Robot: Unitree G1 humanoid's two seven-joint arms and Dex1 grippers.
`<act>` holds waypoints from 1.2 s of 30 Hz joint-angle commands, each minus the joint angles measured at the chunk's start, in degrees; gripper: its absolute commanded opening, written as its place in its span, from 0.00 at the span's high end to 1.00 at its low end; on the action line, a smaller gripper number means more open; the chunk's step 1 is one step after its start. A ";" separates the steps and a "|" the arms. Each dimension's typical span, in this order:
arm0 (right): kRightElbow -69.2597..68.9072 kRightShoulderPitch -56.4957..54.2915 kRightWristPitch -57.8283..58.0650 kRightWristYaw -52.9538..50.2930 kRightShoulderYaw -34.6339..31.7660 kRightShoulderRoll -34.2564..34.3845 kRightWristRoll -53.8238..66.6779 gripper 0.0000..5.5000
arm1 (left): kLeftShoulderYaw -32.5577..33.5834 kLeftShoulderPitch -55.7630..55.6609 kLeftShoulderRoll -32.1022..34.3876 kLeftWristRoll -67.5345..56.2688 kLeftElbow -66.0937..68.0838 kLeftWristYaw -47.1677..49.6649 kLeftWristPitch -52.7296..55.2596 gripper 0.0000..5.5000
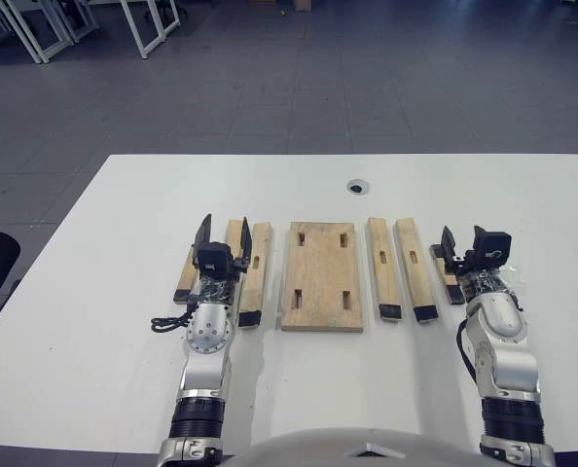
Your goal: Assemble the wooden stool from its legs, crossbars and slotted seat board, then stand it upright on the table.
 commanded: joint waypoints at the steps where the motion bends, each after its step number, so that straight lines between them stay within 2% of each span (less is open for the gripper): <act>1: -0.57 -0.16 2.50 0.10 -0.77 -0.07 1.28 0.49 | -0.03 0.07 0.13 0.01 -0.41 0.47 0.39 0.51; 6: -0.84 0.28 2.67 0.94 0.54 -0.67 0.32 0.49 | 0.05 -0.01 -0.08 -0.46 -0.61 0.39 0.58 0.51; 13: -2.41 0.27 3.04 0.03 -1.57 -2.36 -0.38 0.49 | 0.68 0.04 0.27 -0.41 -1.29 0.58 2.61 0.51; 19: -4.95 8.09 8.48 4.41 -2.41 -5.75 1.01 0.49 | -0.71 1.05 1.36 -0.03 -4.74 -1.62 10.79 0.51; 23: -6.12 11.93 7.77 6.10 -2.31 -5.72 1.61 0.49 | -0.41 1.48 1.74 -0.99 -6.28 -2.15 14.29 0.51; 27: -9.26 5.19 -2.31 4.70 -0.58 -6.48 -2.42 0.49 | -0.15 0.15 1.61 -0.87 -5.24 -1.25 5.54 0.51; 31: -10.76 -1.08 -1.39 3.12 -0.80 -5.25 -1.83 0.49 | -0.33 -0.91 1.39 -0.99 -3.54 -1.30 2.30 0.51; 36: -6.20 5.56 -0.53 1.82 -0.43 -2.06 -1.48 0.49 | -0.24 -0.70 1.36 -1.39 -2.74 -1.16 1.96 0.51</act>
